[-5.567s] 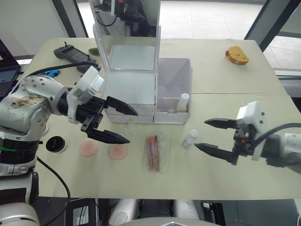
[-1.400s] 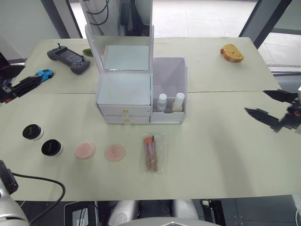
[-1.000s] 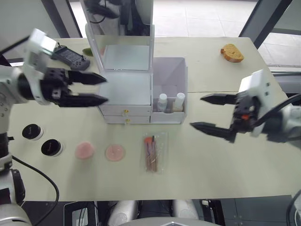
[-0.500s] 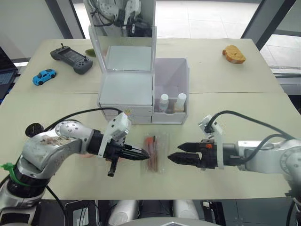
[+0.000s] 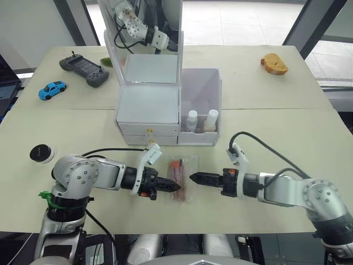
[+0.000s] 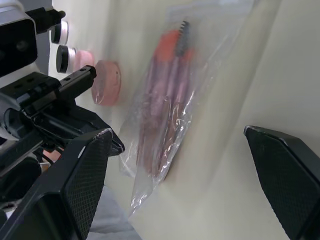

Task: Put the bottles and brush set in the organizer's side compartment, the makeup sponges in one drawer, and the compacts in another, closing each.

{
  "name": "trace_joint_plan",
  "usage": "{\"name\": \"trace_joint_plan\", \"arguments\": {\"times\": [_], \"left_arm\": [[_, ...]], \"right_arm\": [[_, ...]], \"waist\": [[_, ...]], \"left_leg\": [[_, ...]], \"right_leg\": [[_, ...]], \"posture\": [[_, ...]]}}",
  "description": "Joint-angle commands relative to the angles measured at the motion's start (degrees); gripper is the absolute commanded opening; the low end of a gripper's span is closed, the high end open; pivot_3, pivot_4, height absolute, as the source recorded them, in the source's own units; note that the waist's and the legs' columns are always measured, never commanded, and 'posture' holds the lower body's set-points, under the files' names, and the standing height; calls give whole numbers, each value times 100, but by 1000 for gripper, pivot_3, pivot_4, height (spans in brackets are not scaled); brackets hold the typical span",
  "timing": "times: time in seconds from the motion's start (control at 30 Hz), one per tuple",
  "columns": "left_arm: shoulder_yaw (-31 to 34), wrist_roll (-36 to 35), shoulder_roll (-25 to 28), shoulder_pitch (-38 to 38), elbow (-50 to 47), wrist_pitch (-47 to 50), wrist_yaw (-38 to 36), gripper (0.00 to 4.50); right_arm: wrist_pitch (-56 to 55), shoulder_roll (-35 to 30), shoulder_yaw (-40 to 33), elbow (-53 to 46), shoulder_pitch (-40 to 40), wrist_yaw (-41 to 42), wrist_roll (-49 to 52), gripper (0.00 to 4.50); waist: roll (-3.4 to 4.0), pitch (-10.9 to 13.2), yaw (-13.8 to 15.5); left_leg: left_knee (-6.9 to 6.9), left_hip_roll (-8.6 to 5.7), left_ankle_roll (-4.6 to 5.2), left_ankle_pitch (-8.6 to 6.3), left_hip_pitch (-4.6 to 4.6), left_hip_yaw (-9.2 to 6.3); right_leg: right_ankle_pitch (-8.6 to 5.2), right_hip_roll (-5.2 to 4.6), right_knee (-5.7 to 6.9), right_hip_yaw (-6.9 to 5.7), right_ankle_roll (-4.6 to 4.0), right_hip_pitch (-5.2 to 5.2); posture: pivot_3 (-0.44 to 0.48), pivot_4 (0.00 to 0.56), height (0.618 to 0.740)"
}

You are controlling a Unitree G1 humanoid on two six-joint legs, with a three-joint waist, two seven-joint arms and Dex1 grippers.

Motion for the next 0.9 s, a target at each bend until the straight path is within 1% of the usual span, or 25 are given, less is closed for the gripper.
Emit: {"name": "trace_joint_plan", "arguments": {"times": [0.03, 0.13, 0.23, 0.3, 0.43, 0.63, 0.73, 0.9], "left_arm": [[-42, 103, -136, 35, -4, 45, 452, 42], [-195, 401, -233, 54, 410, 45, 919, 42], [-98, 215, -328, 56, 573, 45, 1130, 42], [-179, 113, -272, 104, 495, 45, 1175, 42], [-201, -19, -338, 237, 413, 45, 1330, 42], [-111, -153, -342, 263, 403, 45, 1557, 42], [-72, -190, -392, 260, 411, 45, 1662, 0], [-20, -268, -412, 278, 388, 45, 1779, 0]], "right_arm": [[-38, 314, 12, 145, -63, -70, 144, 4500], [-13, 805, -1, 512, -73, -21, 144, 4500], [112, 1149, 17, 892, -197, -50, 144, 4500], [268, 1238, 153, 1097, -380, -59, 144, 4500], [558, 1465, 411, 1658, -771, -39, 81, 4500], [1247, 1619, 641, 2337, -1151, 472, -356, 4500], [1610, 1629, 668, 2764, -1357, 863, -882, 3880], [2091, 1674, 533, 3230, -1685, 1602, -1693, 2160]], "waist": [[0, 0, 2], [-3, -2, 5], [-2, -11, 4], [-1, -12, 3], [-1, -25, -10], [-4, -43, -14], [-1, -70, -18], [-1, -100, -16]], "left_leg": [[-3, 0, 0, 0, 3, 0], [-9, -1, 0, 0, 14, 3], [-26, -2, 0, 0, 41, 10], [-30, -1, 0, 0, 49, 12], [-35, 1, -1, 0, 55, 11], [-40, 2, -1, 0, 56, 12], [-44, 3, -1, 0, 59, 12], [-48, 3, -1, 0, 59, 12]], "right_leg": [[0, 0, -1, 1, 0, 1], [0, 1, -3, 5, 0, 9], [0, 1, -4, 13, 0, 23], [0, 3, -5, 18, 0, 27], [0, 11, -5, 32, 0, 25], [0, 19, -5, 55, 0, 17], [0, 27, -5, 74, 0, 15], [0, 28, -7, 107, 0, 12]], "posture": [[0, 150, 734], [0, 150, 734], [0, 150, 734], [0, 150, 734], [0, 150, 734], [0, 150, 734], [0, 150, 734], [0, 150, 734]]}}
